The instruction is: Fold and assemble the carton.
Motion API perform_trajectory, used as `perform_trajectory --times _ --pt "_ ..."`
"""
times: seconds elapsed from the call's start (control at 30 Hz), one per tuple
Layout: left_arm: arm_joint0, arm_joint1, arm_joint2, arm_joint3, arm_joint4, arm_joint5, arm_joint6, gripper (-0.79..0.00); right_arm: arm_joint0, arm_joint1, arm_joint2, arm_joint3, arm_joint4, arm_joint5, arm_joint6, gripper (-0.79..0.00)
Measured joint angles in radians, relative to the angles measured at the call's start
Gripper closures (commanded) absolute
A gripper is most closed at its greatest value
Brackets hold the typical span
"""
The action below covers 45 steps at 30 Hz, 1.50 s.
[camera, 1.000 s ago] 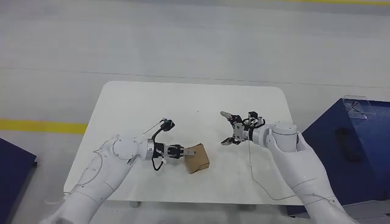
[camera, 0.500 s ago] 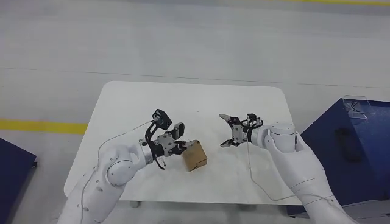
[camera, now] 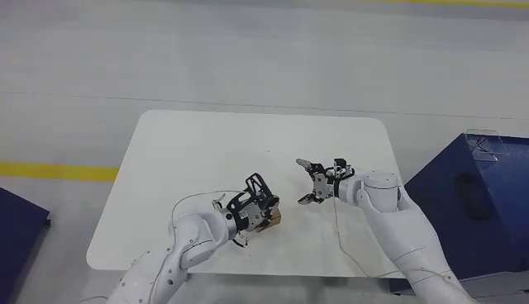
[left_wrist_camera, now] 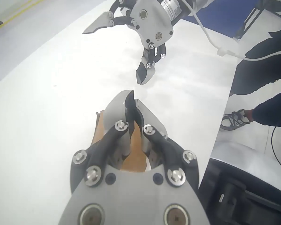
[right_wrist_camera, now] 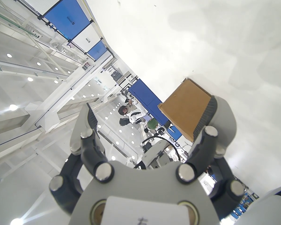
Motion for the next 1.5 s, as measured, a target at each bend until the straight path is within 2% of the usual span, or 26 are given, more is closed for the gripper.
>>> perform_trajectory --times 0.63,0.87,1.27,1.5 --pt "-0.08 -0.045 0.07 0.108 -0.028 0.025 -0.085 0.0 0.0 0.0 0.0 0.0 0.0 0.0 0.0 -0.785" --pt "-0.064 -0.044 0.051 0.074 0.0 0.02 -0.033 0.0 0.0 0.0 0.0 0.0 0.0 0.0 0.0 -0.785" --pt "-0.079 -0.056 0.057 0.114 -0.022 0.01 -0.093 0.0 0.0 0.0 0.0 0.0 0.0 0.0 0.0 -0.785" --pt "-0.047 -0.047 0.022 0.064 0.007 -0.005 -0.029 0.0 0.0 0.0 0.0 0.0 0.0 0.0 0.0 -0.785"
